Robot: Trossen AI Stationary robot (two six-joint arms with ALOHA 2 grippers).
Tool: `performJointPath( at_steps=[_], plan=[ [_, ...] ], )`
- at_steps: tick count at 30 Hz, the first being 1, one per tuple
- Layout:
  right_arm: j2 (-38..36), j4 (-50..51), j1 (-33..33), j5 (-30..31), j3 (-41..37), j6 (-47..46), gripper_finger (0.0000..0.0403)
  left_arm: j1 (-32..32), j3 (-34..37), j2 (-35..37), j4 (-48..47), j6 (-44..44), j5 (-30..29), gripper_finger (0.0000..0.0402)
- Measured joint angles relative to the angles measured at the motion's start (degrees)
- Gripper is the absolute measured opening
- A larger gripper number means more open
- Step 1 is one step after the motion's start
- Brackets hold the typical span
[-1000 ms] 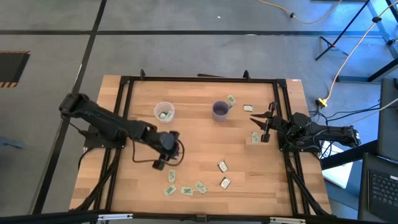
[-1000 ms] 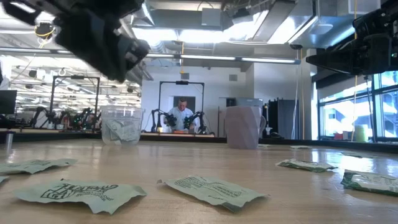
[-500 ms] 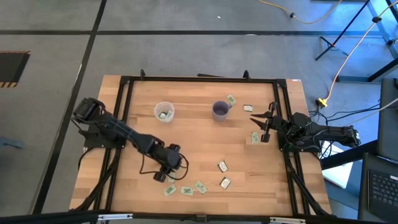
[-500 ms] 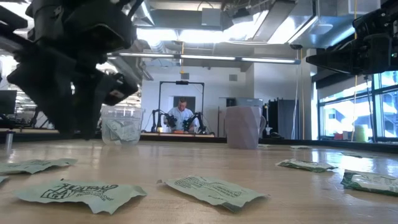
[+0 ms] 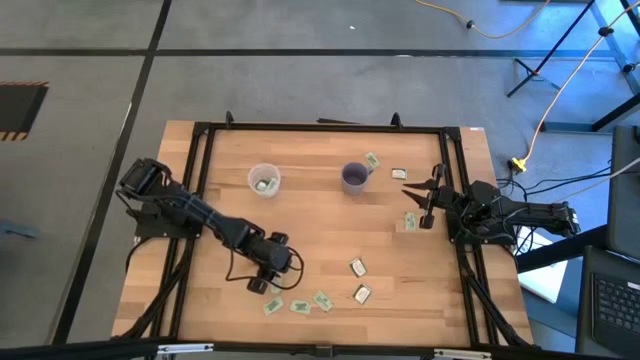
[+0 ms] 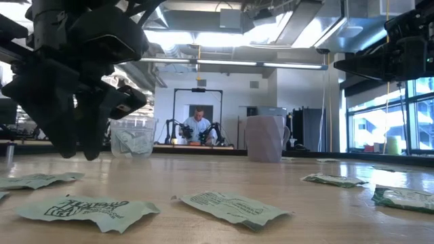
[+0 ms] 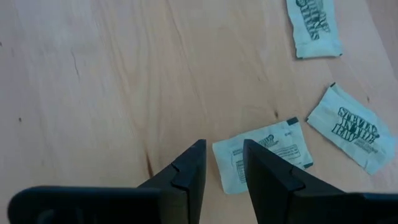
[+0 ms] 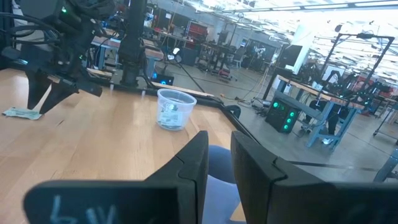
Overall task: Pick and place Stevia / Truvia into bins
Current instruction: Put the light green stevia packet into the transparent container
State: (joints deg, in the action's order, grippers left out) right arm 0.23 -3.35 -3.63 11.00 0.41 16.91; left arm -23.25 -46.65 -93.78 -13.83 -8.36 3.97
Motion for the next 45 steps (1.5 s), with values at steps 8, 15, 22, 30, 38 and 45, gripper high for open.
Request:
performJointPath(
  at_steps=[8,15,22,30,38,45],
  plan=[
    [0.0,0.0,0.0,0.0,0.0,0.1,0.0074,-0.3,0.0,-2.3,-0.5,-0.5,-0.8,0.01],
    [0.0,0.0,0.0,0.0,0.0,0.1,0.0075,-0.3,-0.3,-4.7,-0.8,-0.5,-0.3,0.0097],
    [0.0,0.0,0.0,0.0,0.0,0.1,0.0075,-0.3,-0.2,-4.8,-1.4,-0.9,-0.8,0.0069],
    [0.0,0.0,0.0,0.0,0.0,0.1,0.0075,-0.1,-0.1,-4.9,-1.4,-1.0,-0.9,0.0039],
    [0.0,0.0,0.0,0.0,0.0,0.1,0.0075,0.6,0.0,-4.3,-1.1,-4.8,0.4,0.0004],
    [0.0,0.0,0.0,0.0,0.0,-0.1,0.0074,3.2,0.2,4.1,-2.1,-9.8,5.6,0.0002]
  ],
)
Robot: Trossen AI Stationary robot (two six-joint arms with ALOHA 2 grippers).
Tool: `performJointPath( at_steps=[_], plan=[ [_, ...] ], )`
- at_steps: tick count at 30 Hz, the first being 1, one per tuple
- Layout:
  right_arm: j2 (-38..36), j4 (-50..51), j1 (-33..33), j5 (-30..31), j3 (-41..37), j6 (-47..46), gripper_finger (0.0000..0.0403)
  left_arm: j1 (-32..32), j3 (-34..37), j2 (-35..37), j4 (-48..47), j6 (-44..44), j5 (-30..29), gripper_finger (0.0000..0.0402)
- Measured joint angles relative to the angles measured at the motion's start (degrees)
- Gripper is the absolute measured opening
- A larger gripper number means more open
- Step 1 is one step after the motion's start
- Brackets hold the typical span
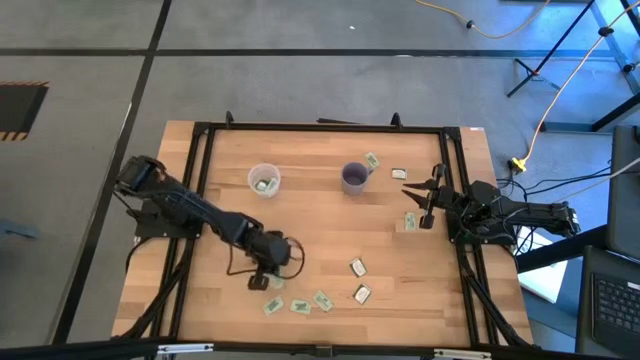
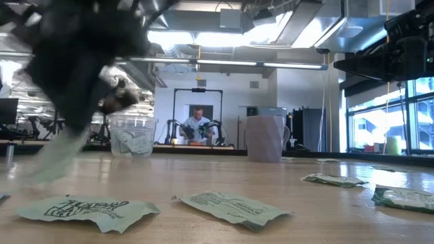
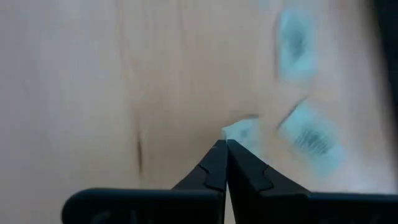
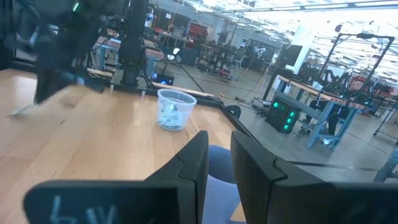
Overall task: Pick and place Stevia / Truvia into bins
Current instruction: Put the light green stevia packet into the transparent container
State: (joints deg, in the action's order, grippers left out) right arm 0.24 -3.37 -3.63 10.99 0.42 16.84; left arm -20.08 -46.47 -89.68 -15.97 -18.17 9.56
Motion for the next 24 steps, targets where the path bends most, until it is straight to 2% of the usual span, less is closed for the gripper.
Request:
performJointPath(
  at_steps=[5,7,12,15,20,24],
  plan=[
    [0.0,-0.1,0.0,0.0,0.0,-0.1,0.0075,4.0,0.1,10.2,-2.0,-4.6,-4.1,0.0003],
    [0.0,-0.2,0.0,0.0,0.0,-0.1,0.0075,6.1,0.0,14.7,-3.4,-7.1,-10.6,0.0003],
    [0.0,-0.2,0.0,0.0,0.0,-0.2,0.0075,10.7,-0.1,23.6,-11.3,-10.0,-31.4,0.0003],
    [0.0,-0.2,0.0,0.0,0.0,-0.2,0.0075,13.8,-0.1,27.1,-17.5,-13.0,-39.8,0.0003],
    [0.0,-0.2,0.0,0.0,0.0,-0.1,0.0075,18.8,-0.1,29.2,-24.9,-16.4,-41.2,0.0003],
    [0.0,-0.2,0.0,0.0,0.0,-0.1,0.0075,22.0,-0.1,27.8,-26.1,-17.1,-40.8,0.0003]
  ],
)
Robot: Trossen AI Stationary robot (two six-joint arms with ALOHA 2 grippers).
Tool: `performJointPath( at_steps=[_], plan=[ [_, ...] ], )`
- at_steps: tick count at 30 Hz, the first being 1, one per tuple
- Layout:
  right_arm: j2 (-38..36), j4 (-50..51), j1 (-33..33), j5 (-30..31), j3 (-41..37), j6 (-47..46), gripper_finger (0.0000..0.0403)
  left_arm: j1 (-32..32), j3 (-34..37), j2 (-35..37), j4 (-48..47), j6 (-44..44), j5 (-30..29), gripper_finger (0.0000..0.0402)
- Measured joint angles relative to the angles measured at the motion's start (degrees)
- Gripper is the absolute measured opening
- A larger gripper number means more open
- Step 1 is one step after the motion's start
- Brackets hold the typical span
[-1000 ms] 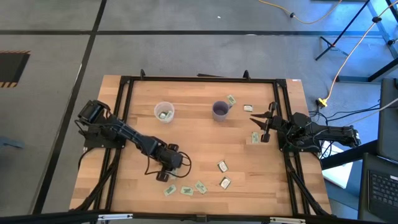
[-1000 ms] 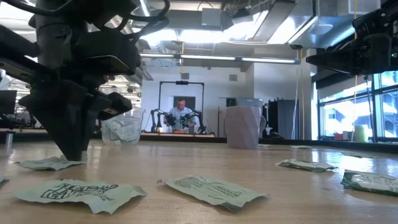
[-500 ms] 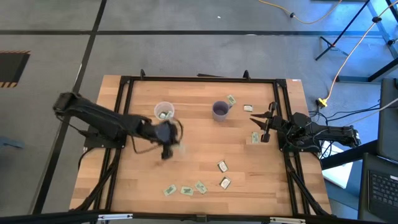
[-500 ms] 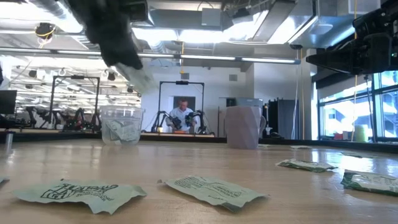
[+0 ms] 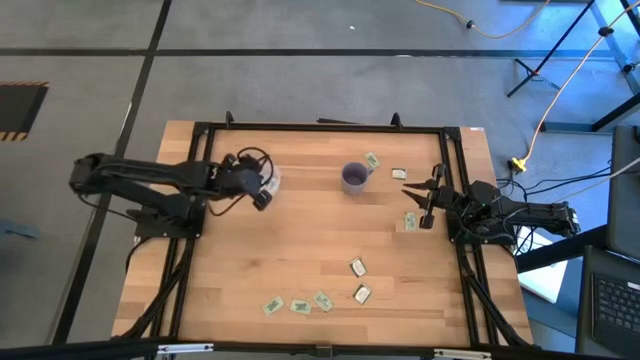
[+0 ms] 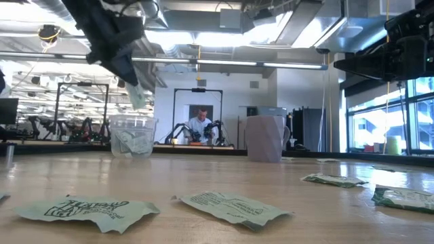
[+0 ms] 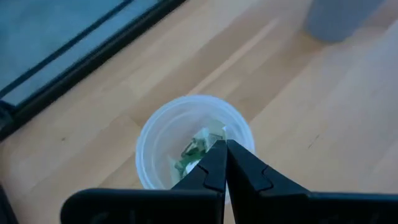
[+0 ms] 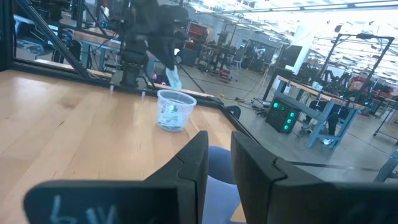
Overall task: Pick and place Stevia / Truvia into bins
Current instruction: Put the light green stevia packet into the transparent container
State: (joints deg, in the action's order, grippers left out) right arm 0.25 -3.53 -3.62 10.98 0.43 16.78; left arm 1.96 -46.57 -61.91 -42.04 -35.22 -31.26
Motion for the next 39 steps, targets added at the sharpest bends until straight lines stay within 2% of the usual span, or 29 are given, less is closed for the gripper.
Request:
performJointPath(
  at_steps=[18,25,39],
  plan=[
    [0.0,0.0,0.0,0.0,0.0,0.0,0.0074,8.7,0.0,-10.4,1.6,2.5,6.0,0.0003],
    [0.0,0.0,0.0,0.0,0.0,0.0,0.0075,10.4,-0.1,-11.5,5.4,3.6,9.8,0.0003],
    [0.0,0.1,0.0,0.0,0.0,0.2,0.0075,11.8,-0.1,-11.7,5.5,4.5,12.4,0.0008]
  ],
)
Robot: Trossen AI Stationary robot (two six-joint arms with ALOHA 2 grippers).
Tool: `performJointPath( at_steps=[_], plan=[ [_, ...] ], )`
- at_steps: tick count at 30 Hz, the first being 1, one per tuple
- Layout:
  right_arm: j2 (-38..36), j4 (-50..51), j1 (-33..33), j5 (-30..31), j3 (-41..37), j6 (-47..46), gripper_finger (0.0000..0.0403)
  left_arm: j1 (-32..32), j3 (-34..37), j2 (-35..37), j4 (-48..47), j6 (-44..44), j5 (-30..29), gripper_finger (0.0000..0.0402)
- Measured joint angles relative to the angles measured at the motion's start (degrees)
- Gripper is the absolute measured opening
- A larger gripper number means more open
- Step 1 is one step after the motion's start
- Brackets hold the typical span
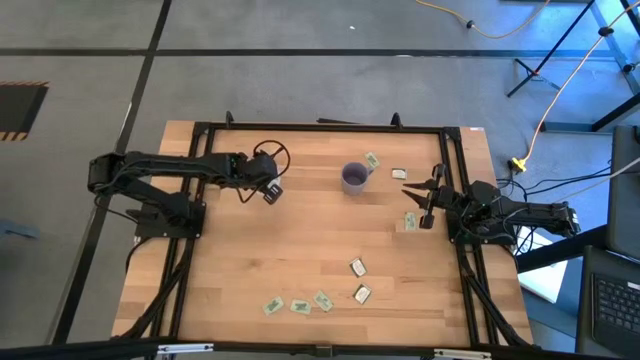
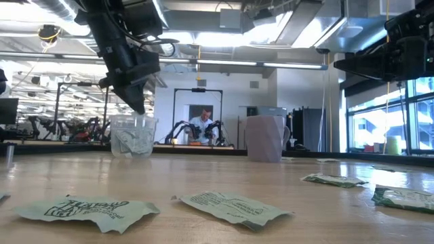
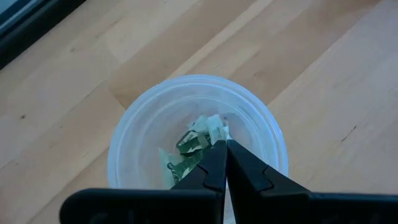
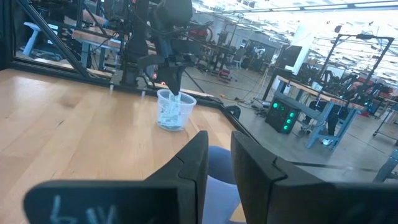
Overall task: Pick and place Stevia / Truvia into bins
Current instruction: Put the light green stevia packet into the transparent container
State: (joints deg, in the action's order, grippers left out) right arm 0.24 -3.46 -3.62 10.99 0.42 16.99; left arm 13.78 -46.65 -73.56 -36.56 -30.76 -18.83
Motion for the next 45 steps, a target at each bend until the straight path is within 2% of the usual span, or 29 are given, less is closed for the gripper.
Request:
performJointPath(
  at_steps=[6,13,18,21,25,28,35,39,45],
  plan=[
    [0.0,0.0,0.0,0.0,0.0,0.0,0.0075,0.0,0.0,0.0,0.0,0.8,0.0,0.0028],
    [0.0,0.0,0.0,0.0,0.0,0.0,0.0075,0.0,0.0,1.1,0.0,6.5,0.2,0.0055],
    [0.0,0.1,0.0,0.0,0.0,0.0,0.0075,-2.8,-1.2,4.1,1.1,12.8,0.5,0.0061],
    [0.0,0.2,0.0,0.0,0.0,0.2,0.0075,-6.2,-2.3,4.9,3.5,19.2,3.7,0.0061],
    [0.0,0.2,0.0,0.0,0.0,0.2,0.0075,-12.4,-2.5,4.5,9.2,31.3,13.4,0.0067],
    [0.0,0.2,0.0,0.0,0.0,0.2,0.0075,-17.4,-2.5,2.4,13.8,32.8,17.4,0.0078],
    [0.0,0.2,0.0,0.0,0.0,0.4,0.0075,-28.6,-2.5,-6.6,17.4,32.7,20.0,0.011],
    [0.0,0.2,0.0,0.0,0.0,0.0,0.0075,-34.8,-2.5,-12.5,19.2,34.0,23.7,0.0109],
    [0.0,0.1,0.0,0.0,0.0,0.0,0.0075,-40.4,-4.9,-19.1,21.3,27.6,25.9,0.01]
  ],
)
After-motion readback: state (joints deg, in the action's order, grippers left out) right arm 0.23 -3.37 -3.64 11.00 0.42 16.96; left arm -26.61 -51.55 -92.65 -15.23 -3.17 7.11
